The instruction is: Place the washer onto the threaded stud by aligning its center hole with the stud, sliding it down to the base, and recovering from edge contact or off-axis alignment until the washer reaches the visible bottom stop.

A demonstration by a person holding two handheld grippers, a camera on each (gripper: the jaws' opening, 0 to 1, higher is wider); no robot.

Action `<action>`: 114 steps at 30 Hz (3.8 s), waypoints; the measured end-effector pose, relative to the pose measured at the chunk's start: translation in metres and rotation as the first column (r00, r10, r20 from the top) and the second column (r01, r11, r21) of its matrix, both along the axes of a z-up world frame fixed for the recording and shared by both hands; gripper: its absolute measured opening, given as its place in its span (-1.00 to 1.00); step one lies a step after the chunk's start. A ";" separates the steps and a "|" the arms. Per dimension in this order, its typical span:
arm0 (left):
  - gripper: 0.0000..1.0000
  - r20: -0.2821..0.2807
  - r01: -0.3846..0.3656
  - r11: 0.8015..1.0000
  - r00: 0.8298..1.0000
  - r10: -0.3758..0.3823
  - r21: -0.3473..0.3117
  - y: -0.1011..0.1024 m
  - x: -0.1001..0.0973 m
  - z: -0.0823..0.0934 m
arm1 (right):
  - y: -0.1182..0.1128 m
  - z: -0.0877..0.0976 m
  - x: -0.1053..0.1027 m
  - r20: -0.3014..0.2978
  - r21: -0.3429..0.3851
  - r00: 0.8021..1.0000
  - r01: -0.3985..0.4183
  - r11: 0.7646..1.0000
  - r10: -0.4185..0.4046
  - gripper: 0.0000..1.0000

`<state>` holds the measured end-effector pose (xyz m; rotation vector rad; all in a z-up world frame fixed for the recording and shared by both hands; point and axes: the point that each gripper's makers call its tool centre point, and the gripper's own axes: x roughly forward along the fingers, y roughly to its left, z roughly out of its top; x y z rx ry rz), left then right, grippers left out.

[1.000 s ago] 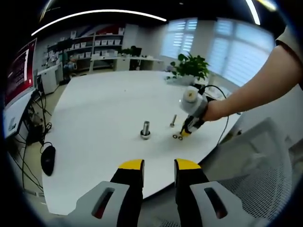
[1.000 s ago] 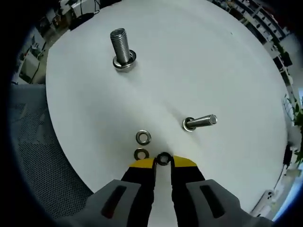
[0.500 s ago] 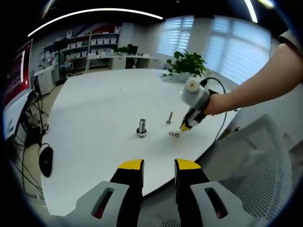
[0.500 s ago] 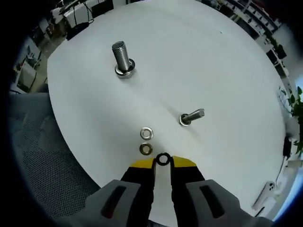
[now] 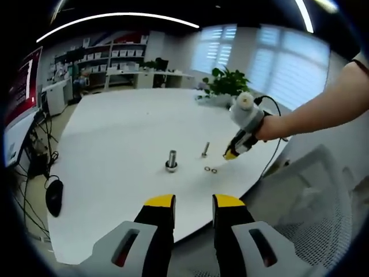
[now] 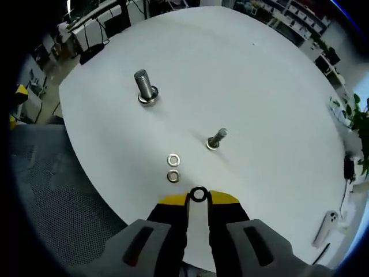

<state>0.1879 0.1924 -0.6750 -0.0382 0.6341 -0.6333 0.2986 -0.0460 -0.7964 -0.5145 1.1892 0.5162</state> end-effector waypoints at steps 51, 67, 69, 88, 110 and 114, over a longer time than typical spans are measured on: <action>-0.59 0.005 -0.016 0.998 1.000 0.016 -0.055 0.000 0.002 0.005 | 0.018 0.028 0.057 0.113 -0.006 0.981 -0.161 0.987 0.161 -0.71; -0.60 -0.001 -0.025 0.999 1.000 0.025 -0.038 0.002 0.003 0.003 | 0.031 0.014 0.067 0.084 -0.011 0.976 -0.203 0.979 0.203 -0.71; -0.60 -0.001 -0.025 0.999 1.000 0.025 -0.038 0.002 0.003 0.003 | 0.031 0.012 0.067 0.081 -0.016 0.975 -0.207 0.978 0.208 -0.71; -0.60 -0.012 -0.023 0.999 1.000 0.023 -0.025 0.003 0.002 0.001 | 0.032 -0.023 0.064 -0.008 0.009 0.988 -0.154 0.988 0.154 -0.70; -0.59 -0.033 -0.035 0.999 0.999 0.035 -0.010 0.005 0.002 -0.004 | 0.031 -0.039 0.060 -0.060 0.015 0.992 -0.113 0.993 0.114 -0.67; -0.59 -0.032 -0.035 0.999 0.999 0.034 -0.012 0.005 0.002 -0.004 | 0.026 -0.034 0.053 -0.050 0.026 0.994 -0.099 0.995 0.100 -0.62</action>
